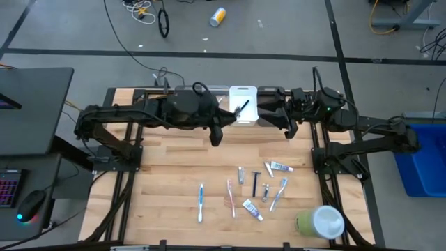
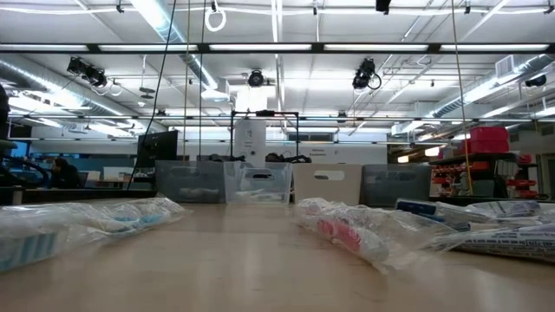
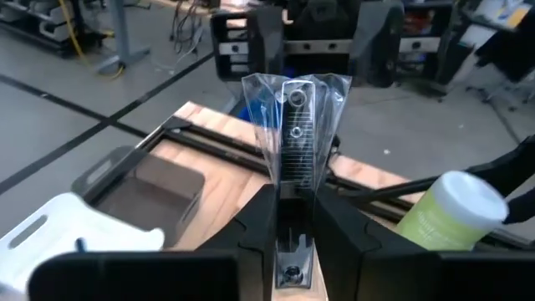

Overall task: Pick & Place Travel size toiletries
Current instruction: Put the silver nail cutter into the white bin

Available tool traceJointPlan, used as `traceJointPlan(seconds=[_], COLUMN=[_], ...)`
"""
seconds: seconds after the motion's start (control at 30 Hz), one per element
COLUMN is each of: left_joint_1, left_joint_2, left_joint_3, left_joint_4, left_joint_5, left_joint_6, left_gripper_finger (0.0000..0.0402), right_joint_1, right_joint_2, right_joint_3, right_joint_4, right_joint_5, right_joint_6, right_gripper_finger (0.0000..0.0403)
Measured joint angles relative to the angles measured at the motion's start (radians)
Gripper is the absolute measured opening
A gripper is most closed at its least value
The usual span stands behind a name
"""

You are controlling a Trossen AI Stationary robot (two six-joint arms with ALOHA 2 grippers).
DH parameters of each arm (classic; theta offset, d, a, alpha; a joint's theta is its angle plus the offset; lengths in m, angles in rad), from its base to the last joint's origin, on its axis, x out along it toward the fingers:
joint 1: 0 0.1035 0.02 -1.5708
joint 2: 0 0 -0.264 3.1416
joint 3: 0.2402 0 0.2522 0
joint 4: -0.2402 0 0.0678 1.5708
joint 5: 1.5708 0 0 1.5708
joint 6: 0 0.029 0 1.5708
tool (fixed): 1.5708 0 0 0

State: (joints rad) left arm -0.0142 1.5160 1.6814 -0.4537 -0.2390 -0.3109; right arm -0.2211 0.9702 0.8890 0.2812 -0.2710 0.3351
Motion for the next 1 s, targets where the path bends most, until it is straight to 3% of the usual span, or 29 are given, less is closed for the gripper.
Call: traceJointPlan(seconds=[0.23,0.67,1.0], left_joint_1=[0.040,0.063,0.063], left_joint_2=[0.008,0.007,0.007], left_joint_3=[0.000,0.000,0.000], left_joint_4=[0.077,0.125,0.132], left_joint_5=[0.060,0.111,0.137], left_joint_6=[0.007,0.041,0.046], left_gripper_finger=[0.0067,0.0067,0.0067], right_joint_1=[0.000,-0.008,-0.007], right_joint_2=[0.035,0.197,0.278], right_joint_3=[0.000,0.225,0.282], right_joint_4=[0.109,0.024,0.022], right_joint_5=[0.000,-0.040,-0.077], right_joint_6=[0.023,-0.004,-0.012], right_gripper_finger=[0.0276,0.0277,0.0260])
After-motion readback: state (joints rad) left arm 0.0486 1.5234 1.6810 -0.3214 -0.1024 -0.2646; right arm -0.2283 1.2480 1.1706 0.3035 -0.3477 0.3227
